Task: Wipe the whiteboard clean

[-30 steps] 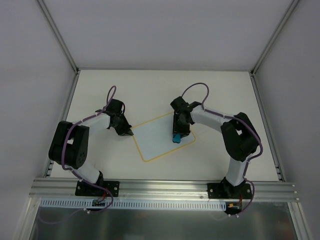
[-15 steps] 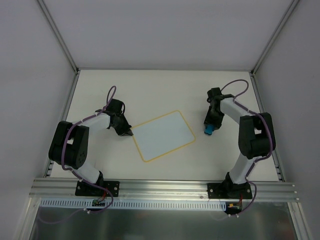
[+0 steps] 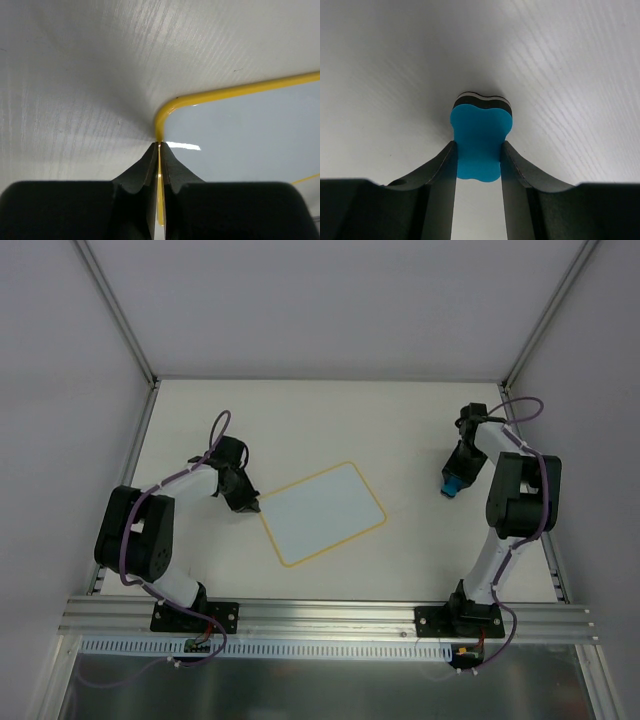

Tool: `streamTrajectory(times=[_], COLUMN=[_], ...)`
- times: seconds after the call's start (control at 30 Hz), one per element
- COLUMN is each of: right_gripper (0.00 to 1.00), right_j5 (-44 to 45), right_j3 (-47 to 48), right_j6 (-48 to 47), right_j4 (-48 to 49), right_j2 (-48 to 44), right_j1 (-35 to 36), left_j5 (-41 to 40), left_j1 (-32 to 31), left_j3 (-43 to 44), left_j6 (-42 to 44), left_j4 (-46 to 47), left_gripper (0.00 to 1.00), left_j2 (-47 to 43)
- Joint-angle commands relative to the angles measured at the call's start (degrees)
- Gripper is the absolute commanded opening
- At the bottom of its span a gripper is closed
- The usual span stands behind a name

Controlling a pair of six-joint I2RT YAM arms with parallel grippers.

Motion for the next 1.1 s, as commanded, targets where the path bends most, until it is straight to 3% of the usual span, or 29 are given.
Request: streamTrajectory(times=[0.0, 0.17, 0.23, 0.27, 0.33, 0.37, 0.5, 0.63, 0.67, 0.7, 1.07], right_gripper=[0.13, 0.23, 0.35, 0.48, 0.62, 0.74, 0.91, 0.97, 0.98, 0.99, 0.99], right_j5=[0.0, -0.4, -0.5, -0.4, -0.4, -0.4, 0.5, 0.8, 1.0, 1.1, 6.8], right_j3=[1.9, 2.1, 2.2, 2.2, 2.2, 2.1, 1.7, 1.9, 1.9, 2.0, 10.1], right_j6=[-0.7, -0.8, -1.1, -1.2, -1.5, -1.5, -1.8, -2.9, -4.0, -4.5, -17.6], right_j4=[-2.2, -2.2, -2.2, -2.2, -2.2, -2.2, -2.7, -3.7, -3.8, -3.8, -3.7], right_j2=[1.7, 3.2, 2.5, 2.3, 0.9, 0.2, -4.0, -10.1, -13.3, -14.9, -37.0], right_j1=[-1.7, -2.4, -2.5, -2.4, -2.4, -2.4, -2.6, -2.9, -3.0, -3.2, -4.1], left_j5=[-1.2, -1.7, -1.8, -1.9, -2.5, -2.7, -4.6, -6.8, -7.3, -9.7, -21.1], left_j1=[-0.2, -0.3, -0.3, -0.3, -0.3, -0.3, -0.3, -0.3, -0.3, -0.3, -0.3], left_j3=[2.7, 3.4, 3.8, 4.0, 4.5, 4.8, 6.5, 8.0, 8.5, 9.4, 19.7], left_j6=[1.5, 2.0, 2.2, 2.3, 2.8, 3.0, 4.6, 7.1, 7.8, 9.2, 25.9], left_j4=[-1.4, -1.5, -1.8, -1.8, -2.1, -2.2, -3.1, -4.3, -4.5, -5.2, -10.1], left_gripper=[0.06, 0.3, 0.36, 0.39, 0.45, 0.47, 0.64, 0.84, 0.95, 0.99, 0.99], left_j2=[-2.5, -3.2, -3.7, -4.1, -5.3, -5.8, -9.4, -13.3, -14.2, -15.9, -27.8])
